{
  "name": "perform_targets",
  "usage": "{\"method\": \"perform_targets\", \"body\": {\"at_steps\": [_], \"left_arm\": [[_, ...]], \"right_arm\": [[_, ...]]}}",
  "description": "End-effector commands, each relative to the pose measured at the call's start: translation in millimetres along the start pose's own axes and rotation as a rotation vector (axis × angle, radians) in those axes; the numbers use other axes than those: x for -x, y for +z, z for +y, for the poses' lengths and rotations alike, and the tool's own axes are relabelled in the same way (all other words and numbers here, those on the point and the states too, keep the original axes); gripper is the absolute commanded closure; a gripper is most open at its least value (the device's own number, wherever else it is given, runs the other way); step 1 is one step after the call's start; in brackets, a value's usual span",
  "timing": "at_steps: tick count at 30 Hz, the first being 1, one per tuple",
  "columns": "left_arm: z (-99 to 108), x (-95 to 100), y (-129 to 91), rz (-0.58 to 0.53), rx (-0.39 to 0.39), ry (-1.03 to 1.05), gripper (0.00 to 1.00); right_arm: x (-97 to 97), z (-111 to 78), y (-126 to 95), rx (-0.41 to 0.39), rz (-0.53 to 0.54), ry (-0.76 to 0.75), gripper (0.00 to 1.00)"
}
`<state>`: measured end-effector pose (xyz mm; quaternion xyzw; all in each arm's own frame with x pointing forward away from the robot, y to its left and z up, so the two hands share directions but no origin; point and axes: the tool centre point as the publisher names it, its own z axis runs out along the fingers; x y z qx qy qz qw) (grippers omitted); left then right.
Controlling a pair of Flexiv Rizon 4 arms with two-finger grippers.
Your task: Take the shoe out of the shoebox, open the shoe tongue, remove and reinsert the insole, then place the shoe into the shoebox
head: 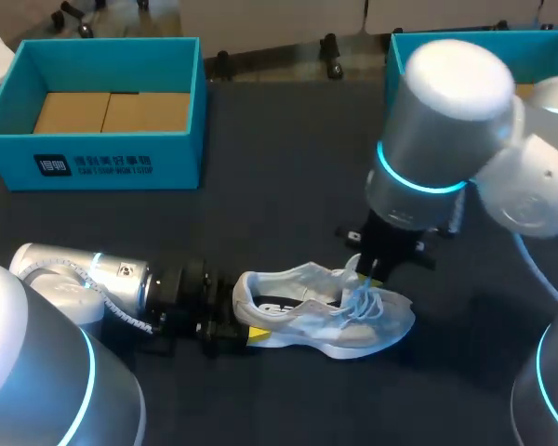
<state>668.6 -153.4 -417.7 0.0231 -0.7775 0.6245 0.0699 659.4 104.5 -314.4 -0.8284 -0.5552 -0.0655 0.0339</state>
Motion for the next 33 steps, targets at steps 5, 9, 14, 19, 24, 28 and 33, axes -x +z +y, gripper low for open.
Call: {"method": "perform_targets", "body": {"at_steps": [5,9,14,19,24,28,33], "left_arm": [[-1,-0.9,-1,-0.002,0.002,-0.001,1.00],[-1,-0.9,-1,-0.002,0.002,-0.001,1.00],[-1,-0.9,-1,-0.002,0.002,-0.001,1.00],[-1,-0.9,-1,-0.002,0.002,-0.001,1.00],[-1,-0.9,-1,-0.002,0.002,-0.001,1.00],[-1,-0.9,-1,-0.002,0.002,-0.001,1.00],[-1,-0.9,-1,-0.002,0.002,-0.001,1.00]], "right_arm": [[33.7,12.2,6,-0.007,0.334,-0.060,1.00],[39.8,16.0,10,-0.015,0.400,-0.094,1.00],[44.0,18.7,15,-0.020,0.469,-0.127,1.00],[46.8,16.5,23,-0.027,0.524,-0.143,1.00],[50.7,13.9,33,-0.040,0.583,-0.167,1.00],[51.7,13.2,36,-0.049,0.584,-0.164,1.00],[55.8,12.5,35,-0.049,0.590,-0.156,1.00]]}}
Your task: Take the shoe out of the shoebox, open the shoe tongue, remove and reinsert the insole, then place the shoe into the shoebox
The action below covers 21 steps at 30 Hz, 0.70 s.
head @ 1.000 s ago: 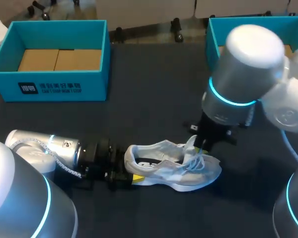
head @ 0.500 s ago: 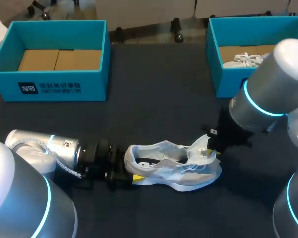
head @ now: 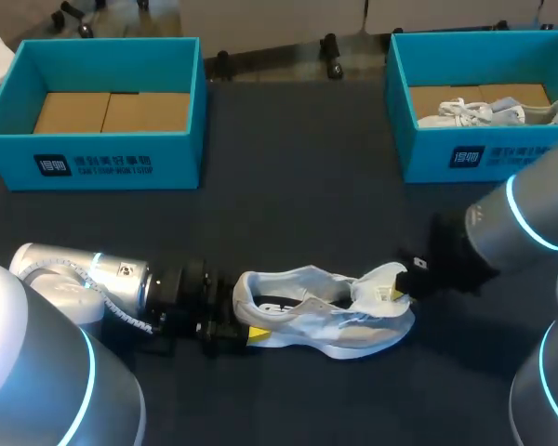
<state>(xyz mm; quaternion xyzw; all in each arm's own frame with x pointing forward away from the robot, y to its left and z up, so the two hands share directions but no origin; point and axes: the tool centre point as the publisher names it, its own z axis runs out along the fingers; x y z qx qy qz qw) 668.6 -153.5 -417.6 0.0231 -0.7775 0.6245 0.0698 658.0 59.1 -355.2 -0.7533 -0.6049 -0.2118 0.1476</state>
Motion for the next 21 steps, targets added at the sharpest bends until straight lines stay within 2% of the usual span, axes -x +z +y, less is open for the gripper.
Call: {"method": "perform_targets", "body": {"at_steps": [1,2,4,5,6,7,8,10,13,17,21], "left_arm": [[-1,-0.9,-1,-0.002,0.002,-0.001,1.00],[-1,-0.9,-1,-0.002,0.002,-0.001,1.00],[-1,-0.9,-1,-0.002,0.002,-0.001,1.00],[-1,-0.9,-1,-0.002,0.002,-0.001,1.00],[-1,-0.9,-1,-0.002,0.002,-0.001,1.00],[-1,-0.9,-1,-0.002,0.002,-0.001,1.00],[-1,-0.9,-1,-0.002,0.002,-0.001,1.00],[-1,-0.9,-1,-0.002,0.002,-0.001,1.00],[-1,-0.9,-1,-0.002,0.002,-0.001,1.00],[-1,-0.9,-1,-0.002,0.002,-0.001,1.00],[-1,-0.9,-1,-0.002,0.002,-0.001,1.00]], "right_arm": [[6.9,-4.2,-3,0.007,0.213,0.001,1.00],[7.3,-4.7,-3,0.008,0.216,0.006,0.98],[8.2,-5.5,-4,0.003,0.214,0.013,0.86],[8.6,-6.3,-5,-0.002,0.206,0.023,0.76],[8.6,-7.2,-8,-0.002,0.202,0.028,0.60],[8.3,-8.0,-11,0.000,0.198,0.030,0.54],[7.7,-8.6,-15,0.002,0.186,0.039,0.43],[5.0,-9.9,-23,0.009,0.173,0.034,0.15],[-0.7,-11.1,-35,0.014,0.144,0.029,0.07],[-9.0,-11.6,-50,0.016,0.106,0.016,0.01],[-22.0,-11.4,-63,0.018,0.069,-0.015,0.02]]}}
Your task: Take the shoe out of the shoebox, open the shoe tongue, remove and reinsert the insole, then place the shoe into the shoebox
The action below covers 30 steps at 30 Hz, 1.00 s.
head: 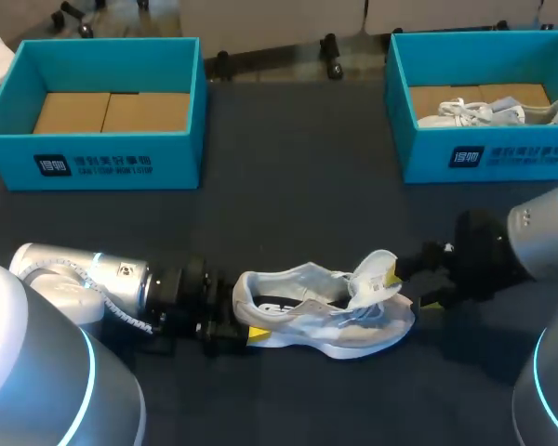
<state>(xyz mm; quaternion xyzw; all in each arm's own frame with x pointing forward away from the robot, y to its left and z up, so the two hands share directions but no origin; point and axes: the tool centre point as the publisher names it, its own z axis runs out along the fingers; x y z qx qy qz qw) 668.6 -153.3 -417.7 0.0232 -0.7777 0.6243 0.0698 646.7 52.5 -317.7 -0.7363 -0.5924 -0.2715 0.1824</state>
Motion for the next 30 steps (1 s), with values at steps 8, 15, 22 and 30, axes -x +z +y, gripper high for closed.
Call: {"method": "perform_targets", "body": {"at_steps": [8,15,22,30], "left_arm": [[-1,-0.9,-1,-0.002,0.002,-0.001,1.00],[-1,-0.9,-1,-0.002,0.002,-0.001,1.00],[-1,-0.9,-1,-0.002,0.002,-0.001,1.00],[-1,-0.9,-1,-0.002,0.002,-0.001,1.00]], "right_arm": [[-58.9,4.4,-39,-0.034,-0.183,-0.111,0.02],[-94.9,5.9,-48,-0.086,-0.304,-0.194,0.16],[-123.5,5.8,-51,-0.179,-0.418,-0.306,1.00],[-145.5,-1.2,-35,-0.274,-0.463,-0.575,1.00]]}}
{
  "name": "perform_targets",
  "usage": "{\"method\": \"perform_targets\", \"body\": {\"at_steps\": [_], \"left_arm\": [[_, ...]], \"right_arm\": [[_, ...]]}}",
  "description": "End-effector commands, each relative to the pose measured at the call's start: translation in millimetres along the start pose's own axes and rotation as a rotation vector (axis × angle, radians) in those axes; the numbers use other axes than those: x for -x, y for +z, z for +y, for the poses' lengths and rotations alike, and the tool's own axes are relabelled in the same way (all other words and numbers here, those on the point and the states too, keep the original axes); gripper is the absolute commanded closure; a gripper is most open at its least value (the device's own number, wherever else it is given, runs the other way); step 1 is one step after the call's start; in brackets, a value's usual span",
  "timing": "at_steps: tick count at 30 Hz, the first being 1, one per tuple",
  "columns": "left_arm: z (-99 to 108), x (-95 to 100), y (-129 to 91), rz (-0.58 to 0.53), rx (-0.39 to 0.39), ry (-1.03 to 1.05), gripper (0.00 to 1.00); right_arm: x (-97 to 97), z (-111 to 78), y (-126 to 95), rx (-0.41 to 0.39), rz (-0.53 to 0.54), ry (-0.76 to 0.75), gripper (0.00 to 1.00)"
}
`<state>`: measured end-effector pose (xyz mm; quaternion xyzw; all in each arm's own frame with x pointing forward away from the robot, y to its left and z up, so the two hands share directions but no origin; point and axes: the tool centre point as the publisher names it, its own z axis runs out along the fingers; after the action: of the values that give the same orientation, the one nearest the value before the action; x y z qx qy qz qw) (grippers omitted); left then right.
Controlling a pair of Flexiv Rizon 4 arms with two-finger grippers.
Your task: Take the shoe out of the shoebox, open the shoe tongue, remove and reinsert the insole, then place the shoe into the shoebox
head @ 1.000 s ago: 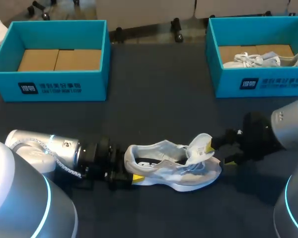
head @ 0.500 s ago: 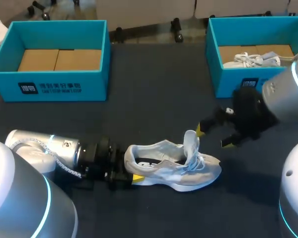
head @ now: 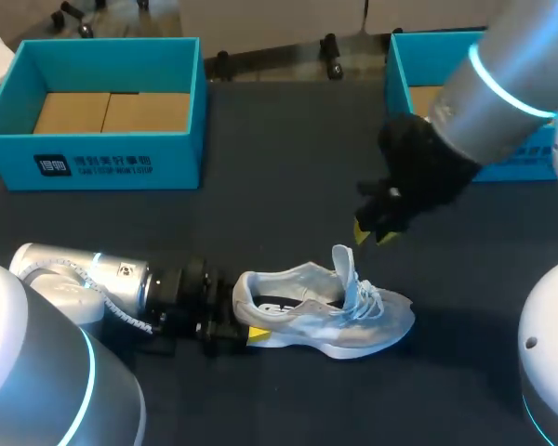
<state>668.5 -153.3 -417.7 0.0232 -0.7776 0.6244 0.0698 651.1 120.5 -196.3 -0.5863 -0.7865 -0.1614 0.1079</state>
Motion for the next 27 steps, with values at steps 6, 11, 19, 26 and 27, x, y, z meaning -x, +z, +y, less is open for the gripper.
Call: {"method": "perform_targets", "body": {"at_steps": [6,11,19,26,27], "left_arm": [[-1,-0.9,-1,-0.002,0.002,-0.001,1.00],[-1,-0.9,-1,-0.002,0.002,-0.001,1.00],[-1,-0.9,-1,-0.002,0.002,-0.001,1.00],[-1,-0.9,-1,-0.002,0.002,-0.001,1.00],[-1,-0.9,-1,-0.002,0.002,-0.001,1.00]], "right_arm": [[-40.1,12.8,20,-0.165,-0.268,-0.334,1.00],[-55.8,2.5,30,-0.198,-0.306,-0.560,1.00],[-55.8,2.5,30,-0.198,-0.306,-0.560,1.00],[-59.2,6.8,36,-0.185,-0.319,-0.612,1.00],[-61.7,8.8,39,-0.184,-0.342,-0.646,1.00]]}}
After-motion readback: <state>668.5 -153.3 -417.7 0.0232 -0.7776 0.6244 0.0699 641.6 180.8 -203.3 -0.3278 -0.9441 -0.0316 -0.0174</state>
